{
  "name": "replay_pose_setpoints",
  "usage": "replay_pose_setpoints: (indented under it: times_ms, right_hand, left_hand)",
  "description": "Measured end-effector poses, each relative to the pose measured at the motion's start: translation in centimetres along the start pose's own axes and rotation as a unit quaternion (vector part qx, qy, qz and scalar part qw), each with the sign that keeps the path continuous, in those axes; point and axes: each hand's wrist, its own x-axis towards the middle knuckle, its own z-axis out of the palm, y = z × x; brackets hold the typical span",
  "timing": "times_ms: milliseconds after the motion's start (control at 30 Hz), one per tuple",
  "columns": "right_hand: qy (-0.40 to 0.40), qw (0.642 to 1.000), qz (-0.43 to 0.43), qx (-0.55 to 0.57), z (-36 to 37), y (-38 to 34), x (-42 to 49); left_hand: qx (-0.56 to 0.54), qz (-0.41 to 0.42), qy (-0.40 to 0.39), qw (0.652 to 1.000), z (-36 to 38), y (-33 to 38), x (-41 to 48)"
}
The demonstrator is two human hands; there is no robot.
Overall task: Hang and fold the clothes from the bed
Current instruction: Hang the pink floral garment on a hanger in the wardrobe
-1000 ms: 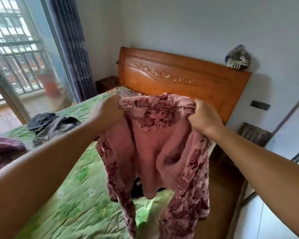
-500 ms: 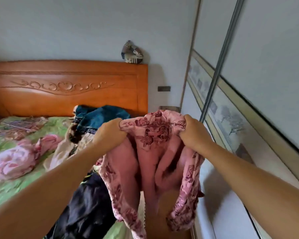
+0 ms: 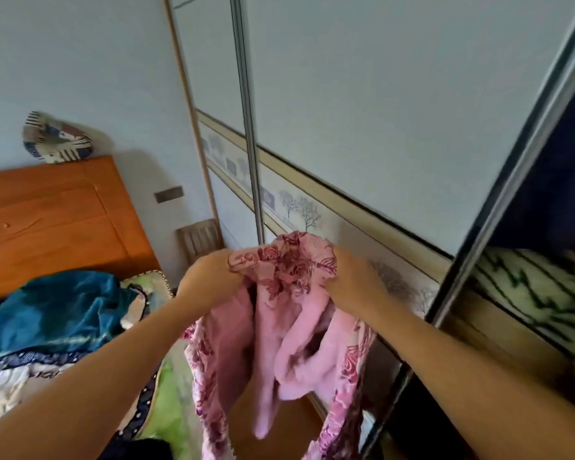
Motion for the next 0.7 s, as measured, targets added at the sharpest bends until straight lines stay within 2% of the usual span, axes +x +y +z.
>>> replay_pose_setpoints:
  times_ms: [233, 433, 533, 700]
  right_hand:
    - [0.064, 0.994, 0.091, -0.004, -4.2, 4.8, -10.2]
    - [0.145, 0.974, 0.174, -0.023, -8.3, 9.3, -20.4]
    - [0.189, 0.956, 0.214, -0.066, -11.4, 10.6, -24.6]
    - [0.245, 0.937, 0.226, -0.101, -18.2, 11.7, -30.3]
  left_hand:
    - [0.004, 0.098, -0.067, 0.993, 3.1, 8.6, -3.3]
    - [-0.017, 0.196, -0.109, 0.974, 6.6, 15.9, -7.9]
    - [-0.027, 0.262, -0.101, 0.959, 8.0, 20.0, -9.8]
    - [-0.021, 0.373, -0.053, 0.926, 8.6, 27.9, -11.2]
